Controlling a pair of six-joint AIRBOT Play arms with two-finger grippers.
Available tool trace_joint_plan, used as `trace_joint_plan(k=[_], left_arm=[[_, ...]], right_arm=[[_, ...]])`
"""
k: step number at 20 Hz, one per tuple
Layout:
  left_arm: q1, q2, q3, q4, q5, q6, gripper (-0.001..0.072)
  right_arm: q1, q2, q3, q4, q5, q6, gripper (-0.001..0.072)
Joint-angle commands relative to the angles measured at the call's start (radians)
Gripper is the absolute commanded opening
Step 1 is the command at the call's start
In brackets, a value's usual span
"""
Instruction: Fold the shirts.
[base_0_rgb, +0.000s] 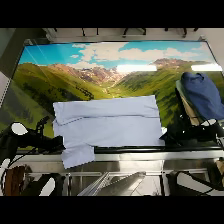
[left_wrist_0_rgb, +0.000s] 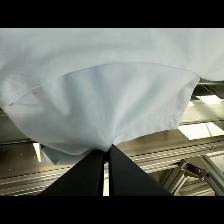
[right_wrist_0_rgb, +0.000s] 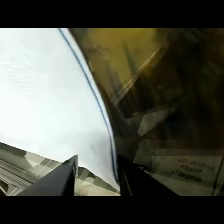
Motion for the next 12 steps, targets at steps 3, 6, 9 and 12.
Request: trace_joint_plan(k=[3, 6, 9, 12], left_arm=[[0.0, 0.001, 0.0, 0.012, -0.053, 0.004, 0.0011], [0.0, 0.026, -0.001, 0.069, -0.146, 0.003, 0.0011], [0.0, 0.147, -0.001, 0.112, -0.215, -0.011, 0.0011], [0.0, 0.259, 0.0, 0.141, -0.192, -0.081, 0.001]], right_arm=[[-0.003, 0.047, 0.0, 0.051, 0.078, -0.028, 0.0017], [-0.003, 0.198, 0.003, -0.084, 0.14, 0.04, 0.0017], [-0.002, 0.377, 0.0, -0.206, 0.202, 0.176, 0.0017], [-0.001, 0.474, 0.001, -0.2, 0.158, 0.241, 0.0017]])
